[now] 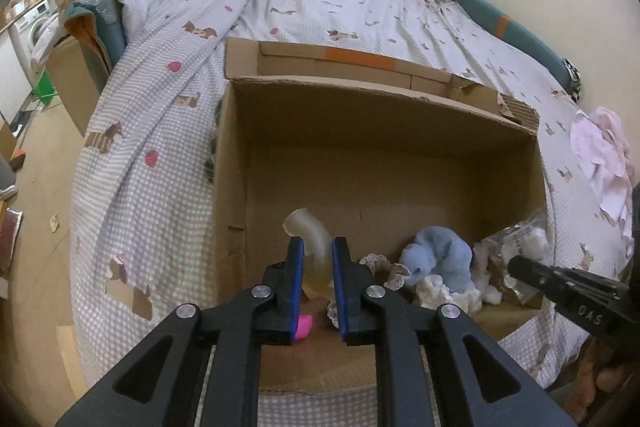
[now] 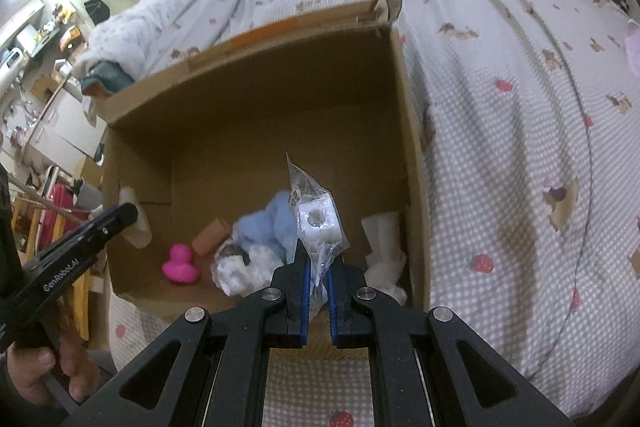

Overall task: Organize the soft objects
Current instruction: 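Lower the plastic piece and bag into the box and open both tools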

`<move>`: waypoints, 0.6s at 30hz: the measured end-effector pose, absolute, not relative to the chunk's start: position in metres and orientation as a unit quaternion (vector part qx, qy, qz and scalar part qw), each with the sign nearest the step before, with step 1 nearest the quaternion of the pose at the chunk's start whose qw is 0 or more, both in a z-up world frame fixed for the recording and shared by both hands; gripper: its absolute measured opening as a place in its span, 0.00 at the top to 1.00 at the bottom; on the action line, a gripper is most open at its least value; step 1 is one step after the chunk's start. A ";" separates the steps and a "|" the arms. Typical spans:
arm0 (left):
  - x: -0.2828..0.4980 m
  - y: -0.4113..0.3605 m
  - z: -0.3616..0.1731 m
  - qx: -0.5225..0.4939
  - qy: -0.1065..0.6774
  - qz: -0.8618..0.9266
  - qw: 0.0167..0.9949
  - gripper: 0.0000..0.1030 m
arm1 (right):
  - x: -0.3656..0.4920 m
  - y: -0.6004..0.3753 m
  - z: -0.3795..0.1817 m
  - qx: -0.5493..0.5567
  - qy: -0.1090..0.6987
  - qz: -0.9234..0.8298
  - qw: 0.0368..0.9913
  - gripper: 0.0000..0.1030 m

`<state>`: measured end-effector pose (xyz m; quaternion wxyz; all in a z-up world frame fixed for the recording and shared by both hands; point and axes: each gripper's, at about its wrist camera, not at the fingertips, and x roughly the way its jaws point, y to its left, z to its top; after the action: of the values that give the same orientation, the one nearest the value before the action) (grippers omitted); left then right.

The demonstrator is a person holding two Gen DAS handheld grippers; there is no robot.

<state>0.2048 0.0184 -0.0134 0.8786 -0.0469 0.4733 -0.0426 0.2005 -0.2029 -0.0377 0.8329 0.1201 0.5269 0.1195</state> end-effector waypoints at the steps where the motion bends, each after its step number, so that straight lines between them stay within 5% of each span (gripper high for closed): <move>1: 0.205 0.017 -0.014 -0.047 0.475 -0.045 0.878 0.87 | 0.201 -0.203 -0.040 0.120 0.531 0.119 0.830 0.91; 18: 0.203 0.012 -0.022 -0.040 0.481 -0.051 0.874 0.80 | 0.203 -0.204 -0.057 0.122 0.560 0.118 0.811 0.91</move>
<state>0.2032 0.0120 -0.0224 0.8741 -0.0396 0.4814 -0.0507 0.2033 -0.2041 -0.0570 0.8106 0.1218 0.5605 0.1179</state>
